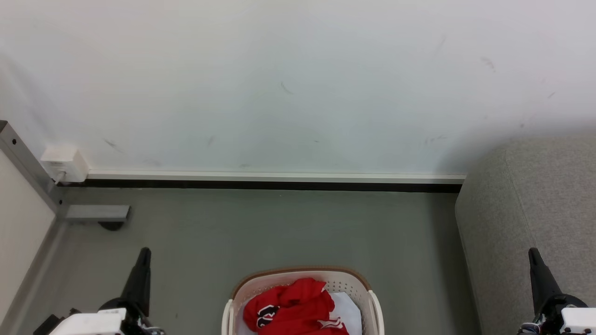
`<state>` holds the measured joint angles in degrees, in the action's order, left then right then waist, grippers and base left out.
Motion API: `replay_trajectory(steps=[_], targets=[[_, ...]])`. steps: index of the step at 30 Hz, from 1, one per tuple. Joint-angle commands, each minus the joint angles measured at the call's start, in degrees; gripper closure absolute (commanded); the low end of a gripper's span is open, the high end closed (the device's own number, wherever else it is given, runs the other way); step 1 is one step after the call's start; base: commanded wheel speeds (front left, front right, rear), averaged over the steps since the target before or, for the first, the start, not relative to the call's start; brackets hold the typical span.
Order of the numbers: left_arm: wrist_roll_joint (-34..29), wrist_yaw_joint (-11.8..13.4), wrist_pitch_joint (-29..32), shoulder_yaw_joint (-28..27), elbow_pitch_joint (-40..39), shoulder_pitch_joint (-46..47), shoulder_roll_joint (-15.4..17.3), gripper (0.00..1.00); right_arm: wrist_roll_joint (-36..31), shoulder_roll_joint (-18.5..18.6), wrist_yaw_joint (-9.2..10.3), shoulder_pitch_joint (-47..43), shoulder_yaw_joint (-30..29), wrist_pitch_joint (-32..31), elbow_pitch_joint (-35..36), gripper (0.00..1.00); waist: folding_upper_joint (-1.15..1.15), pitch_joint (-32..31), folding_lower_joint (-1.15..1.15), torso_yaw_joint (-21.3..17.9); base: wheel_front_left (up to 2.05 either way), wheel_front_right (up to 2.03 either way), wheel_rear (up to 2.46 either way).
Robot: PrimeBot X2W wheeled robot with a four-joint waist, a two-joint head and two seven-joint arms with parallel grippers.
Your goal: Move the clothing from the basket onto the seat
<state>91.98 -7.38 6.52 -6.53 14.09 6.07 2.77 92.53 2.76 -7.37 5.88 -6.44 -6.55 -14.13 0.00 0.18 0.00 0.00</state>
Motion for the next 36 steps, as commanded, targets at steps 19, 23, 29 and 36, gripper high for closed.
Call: replay_trajectory(steps=[19,23,29,36], targets=[[0.8,-0.3,0.2,-0.1,-0.1,0.5,0.1,1.0,-0.3,0.2,-0.22,0.8,-0.2,-0.1,0.3,1.0,0.0,0.0,0.0,0.0,0.0,0.0,0.0],[0.8,-0.3,0.2,-0.1,-0.1,0.5,0.1,1.0,-0.3,0.2,-0.22,0.8,-0.2,-0.1,0.3,1.0,0.0,0.0,0.0,0.0,0.0,0.0,0.0],[0.8,-0.3,0.2,-0.1,-0.1,0.5,0.1,1.0,-0.3,0.2,-0.22,0.8,-0.2,-0.1,0.3,1.0,0.0,0.0,0.0,0.0,0.0,0.0,0.0],[0.8,-0.3,0.2,-0.1,-0.1,0.5,0.1,1.0,-0.3,0.2,-0.22,0.8,-0.2,-0.1,0.3,1.0,0.0,0.0,0.0,0.0,0.0,0.0,0.0]])
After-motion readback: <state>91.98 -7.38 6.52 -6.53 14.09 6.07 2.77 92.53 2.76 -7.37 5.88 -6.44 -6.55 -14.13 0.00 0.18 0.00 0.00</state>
